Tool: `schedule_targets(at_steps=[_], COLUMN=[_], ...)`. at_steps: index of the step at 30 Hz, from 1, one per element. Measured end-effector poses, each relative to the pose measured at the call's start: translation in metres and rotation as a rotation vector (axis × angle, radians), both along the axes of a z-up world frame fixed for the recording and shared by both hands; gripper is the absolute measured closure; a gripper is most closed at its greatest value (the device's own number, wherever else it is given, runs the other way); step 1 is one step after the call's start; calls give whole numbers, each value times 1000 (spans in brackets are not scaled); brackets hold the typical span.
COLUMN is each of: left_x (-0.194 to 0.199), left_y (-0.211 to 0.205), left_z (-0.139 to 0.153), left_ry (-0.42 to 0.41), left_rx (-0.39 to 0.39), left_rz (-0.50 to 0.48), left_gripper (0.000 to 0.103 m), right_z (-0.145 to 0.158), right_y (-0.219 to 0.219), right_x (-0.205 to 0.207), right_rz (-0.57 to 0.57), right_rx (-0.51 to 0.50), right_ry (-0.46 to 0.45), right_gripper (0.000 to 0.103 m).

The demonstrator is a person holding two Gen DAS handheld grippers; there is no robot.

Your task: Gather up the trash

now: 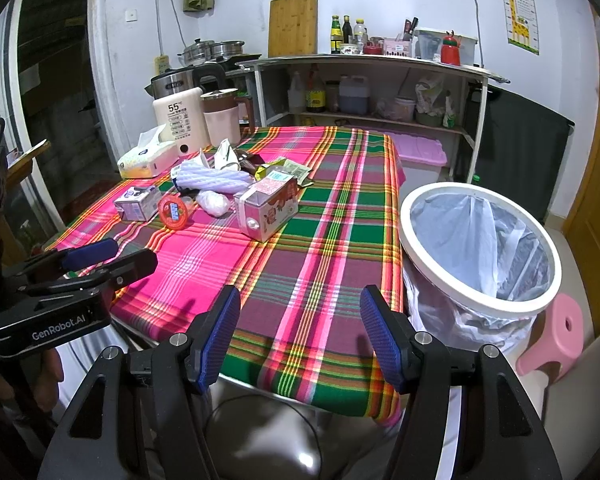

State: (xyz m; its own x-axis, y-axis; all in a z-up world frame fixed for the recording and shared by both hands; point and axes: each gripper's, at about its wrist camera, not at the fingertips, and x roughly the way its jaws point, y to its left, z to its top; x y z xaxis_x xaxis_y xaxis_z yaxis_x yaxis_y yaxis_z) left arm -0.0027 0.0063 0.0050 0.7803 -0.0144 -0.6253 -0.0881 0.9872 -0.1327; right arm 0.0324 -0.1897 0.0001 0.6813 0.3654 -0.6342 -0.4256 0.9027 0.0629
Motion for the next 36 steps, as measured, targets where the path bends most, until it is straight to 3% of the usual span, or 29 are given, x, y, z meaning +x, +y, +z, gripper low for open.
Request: schedule_targets(at_steps=[21, 36], left_x=[2, 15], left_y=[-1, 20], left_z=[-3, -12], left_ry=[11, 15], left_rx=[12, 0], left_rz=[-4, 53], left_gripper=[35, 35], right_z=[1, -6], right_y=[2, 23], right_x=[0, 21], right_rz=[1, 48], right_rx=[-4, -7], right_ry=[0, 13], right_gripper=[40, 40])
